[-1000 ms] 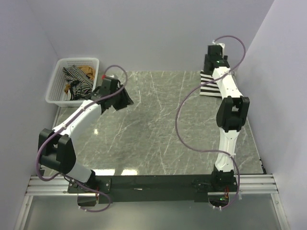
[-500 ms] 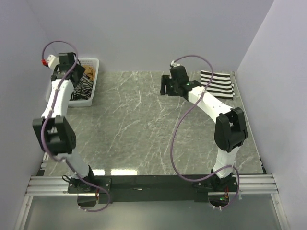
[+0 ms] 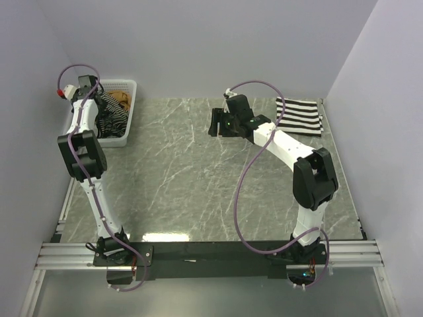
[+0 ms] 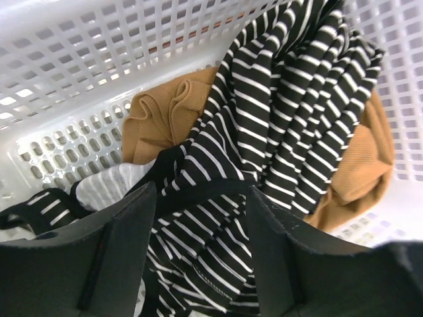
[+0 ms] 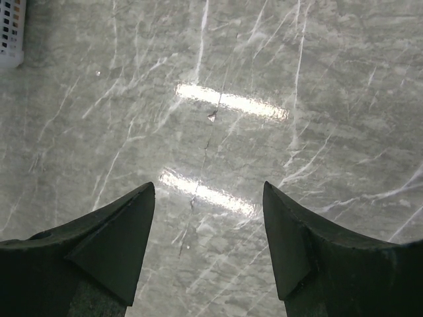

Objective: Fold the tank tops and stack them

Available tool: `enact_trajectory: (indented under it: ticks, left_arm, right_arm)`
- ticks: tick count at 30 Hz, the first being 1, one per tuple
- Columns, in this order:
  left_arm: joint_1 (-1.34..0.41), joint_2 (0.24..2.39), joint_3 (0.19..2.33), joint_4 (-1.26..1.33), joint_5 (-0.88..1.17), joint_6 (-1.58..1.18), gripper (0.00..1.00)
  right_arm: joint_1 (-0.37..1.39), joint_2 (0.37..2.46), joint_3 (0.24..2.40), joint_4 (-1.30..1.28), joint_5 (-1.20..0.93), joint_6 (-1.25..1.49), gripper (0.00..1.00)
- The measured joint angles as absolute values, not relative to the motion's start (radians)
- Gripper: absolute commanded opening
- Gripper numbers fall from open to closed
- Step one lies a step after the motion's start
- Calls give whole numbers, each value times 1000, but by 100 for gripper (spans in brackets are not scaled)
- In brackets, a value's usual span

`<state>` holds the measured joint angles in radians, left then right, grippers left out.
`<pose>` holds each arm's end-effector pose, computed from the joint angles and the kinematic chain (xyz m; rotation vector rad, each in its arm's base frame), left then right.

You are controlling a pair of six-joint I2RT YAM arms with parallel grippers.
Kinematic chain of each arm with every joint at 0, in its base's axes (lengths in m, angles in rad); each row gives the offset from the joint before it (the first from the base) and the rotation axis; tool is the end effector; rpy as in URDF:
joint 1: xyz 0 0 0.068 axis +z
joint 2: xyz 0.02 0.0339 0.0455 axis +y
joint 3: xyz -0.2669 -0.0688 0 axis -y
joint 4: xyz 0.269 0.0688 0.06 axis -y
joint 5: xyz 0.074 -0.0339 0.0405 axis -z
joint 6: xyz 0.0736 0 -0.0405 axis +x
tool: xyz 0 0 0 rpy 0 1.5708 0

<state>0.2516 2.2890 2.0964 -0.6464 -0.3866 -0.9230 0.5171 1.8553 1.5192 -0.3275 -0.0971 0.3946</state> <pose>0.5414 0.1678 0.2161 -1.4356 1.8415 0.1364 0.4178 0.2458 0.2469 -0.1951 2.2917 0.5938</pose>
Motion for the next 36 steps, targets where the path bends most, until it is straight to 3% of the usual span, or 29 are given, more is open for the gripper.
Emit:
enact_trajectory:
  ticks: [4, 9, 13, 14, 15, 27, 36]
  left_arm:
    - [257, 2312, 2096, -627, -367, -909, 57]
    - [263, 2334, 2096, -590, -334, -903, 41]
    - [267, 2339, 2096, -566, -306, -902, 16]
    - [268, 2339, 2096, -559, -300, -898, 2]
    - [270, 2339, 2096, -552, -291, -898, 0]
    - [270, 2278, 2178, -517, -165, -880, 0]
    - [157, 1924, 2229, -363, -77, -804, 0]
  right_arm:
    - [517, 1864, 1520, -322, -99, 396, 72]
    - [517, 1901, 1520, -321, -101, 397, 71]
    - [517, 1917, 1520, -322, -104, 397, 69]
    - [517, 1917, 1520, -322, -104, 397, 69]
    - [517, 1917, 1520, -321, -105, 397, 69]
    - [516, 1917, 1518, -297, -119, 396, 68]
    - [517, 1880, 1480, -276, -105, 396, 68]
